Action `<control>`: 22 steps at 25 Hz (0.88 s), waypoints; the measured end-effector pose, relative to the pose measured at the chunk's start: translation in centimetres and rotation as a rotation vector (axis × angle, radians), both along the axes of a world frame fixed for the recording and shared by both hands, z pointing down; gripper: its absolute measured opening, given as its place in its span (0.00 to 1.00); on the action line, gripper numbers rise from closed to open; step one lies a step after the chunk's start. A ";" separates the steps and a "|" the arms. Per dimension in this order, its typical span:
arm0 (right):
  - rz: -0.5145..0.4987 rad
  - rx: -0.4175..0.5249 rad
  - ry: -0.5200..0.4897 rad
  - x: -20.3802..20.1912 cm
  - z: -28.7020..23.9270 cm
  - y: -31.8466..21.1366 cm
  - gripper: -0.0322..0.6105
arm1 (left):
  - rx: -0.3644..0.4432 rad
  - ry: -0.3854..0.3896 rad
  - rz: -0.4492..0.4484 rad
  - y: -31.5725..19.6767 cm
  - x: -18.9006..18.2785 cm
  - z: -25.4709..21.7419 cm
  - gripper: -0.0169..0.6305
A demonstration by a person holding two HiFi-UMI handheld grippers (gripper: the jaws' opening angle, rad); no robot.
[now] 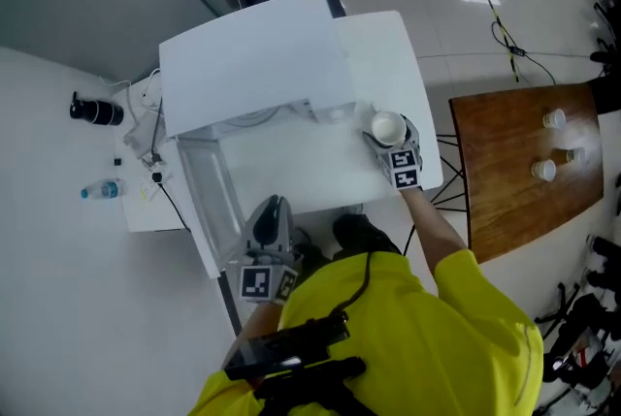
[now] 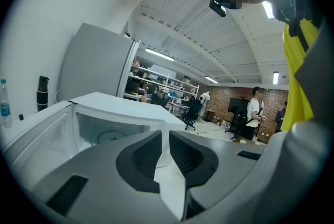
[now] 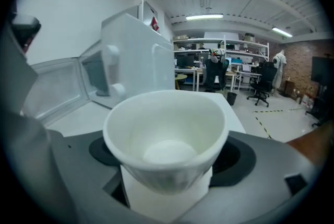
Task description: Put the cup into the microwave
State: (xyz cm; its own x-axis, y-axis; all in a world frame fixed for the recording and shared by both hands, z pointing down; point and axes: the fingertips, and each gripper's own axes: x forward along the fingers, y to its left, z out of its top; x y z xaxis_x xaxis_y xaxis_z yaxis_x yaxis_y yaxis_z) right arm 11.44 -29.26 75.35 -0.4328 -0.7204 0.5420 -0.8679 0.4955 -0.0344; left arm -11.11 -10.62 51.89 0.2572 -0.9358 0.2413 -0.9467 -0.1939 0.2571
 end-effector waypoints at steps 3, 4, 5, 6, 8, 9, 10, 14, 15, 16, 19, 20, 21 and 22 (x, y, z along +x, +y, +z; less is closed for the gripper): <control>-0.138 -0.112 0.014 -2.1 -1.0 9.1 0.79 | -0.024 0.032 -0.048 1.8 -2.4 0.1 0.09; -0.200 -0.157 0.023 -3.5 -0.9 12.4 0.79 | -0.031 0.042 -0.066 2.6 -3.1 0.2 0.09; -0.255 -0.195 0.019 -5.3 -0.6 15.2 0.79 | -0.033 0.051 -0.079 3.2 -3.8 0.2 0.09; -0.302 -0.220 0.006 -7.4 -0.6 17.2 0.79 | -0.029 0.060 -0.091 3.7 -4.5 0.1 0.09; -0.374 -0.222 -0.030 -12.2 -1.4 18.3 0.79 | -0.021 0.079 -0.116 4.6 -5.6 -0.2 0.09; -0.395 -0.203 -0.053 -14.9 -1.9 17.6 0.79 | -0.018 0.085 -0.128 5.0 -6.1 -0.4 0.09; -0.411 -0.173 -0.074 -17.9 -2.6 16.2 0.79 | -0.016 0.087 -0.138 5.5 -6.6 -0.7 0.09; -0.411 -0.031 -0.133 -28.6 -5.5 8.1 0.79 | -0.017 0.099 -0.182 7.5 -8.2 -1.8 0.09; -0.399 -0.007 -0.138 -30.6 -5.8 6.2 0.79 | -0.015 0.095 -0.191 7.9 -8.5 -2.0 0.09; -0.390 0.011 -0.138 -32.4 -5.8 4.4 0.79 | -0.010 0.088 -0.199 8.3 -8.8 -2.1 0.09; -0.370 0.029 -0.126 -36.2 -4.8 0.3 0.79 | -0.033 0.086 -0.206 9.3 -9.4 -1.7 0.09; -0.367 0.030 -0.113 -36.8 -4.2 -0.7 0.79 | -0.045 0.088 -0.201 9.6 -9.4 -1.5 0.09; -0.367 0.033 -0.098 -37.3 -3.6 -1.3 0.79 | -0.051 0.086 -0.197 9.8 -9.4 -1.5 0.09; -0.369 0.041 -0.085 -37.5 -3.2 -1.7 0.79 | -0.051 0.078 -0.193 10.0 -9.5 -1.5 0.09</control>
State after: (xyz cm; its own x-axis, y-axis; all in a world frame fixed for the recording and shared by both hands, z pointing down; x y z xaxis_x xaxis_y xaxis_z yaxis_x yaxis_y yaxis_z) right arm -26.09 -31.01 72.19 -0.7095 -0.5276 0.4671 -0.6254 0.7770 -0.0723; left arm -20.59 -0.65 50.39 0.0942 -0.9566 0.2758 -0.9418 0.0042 0.3362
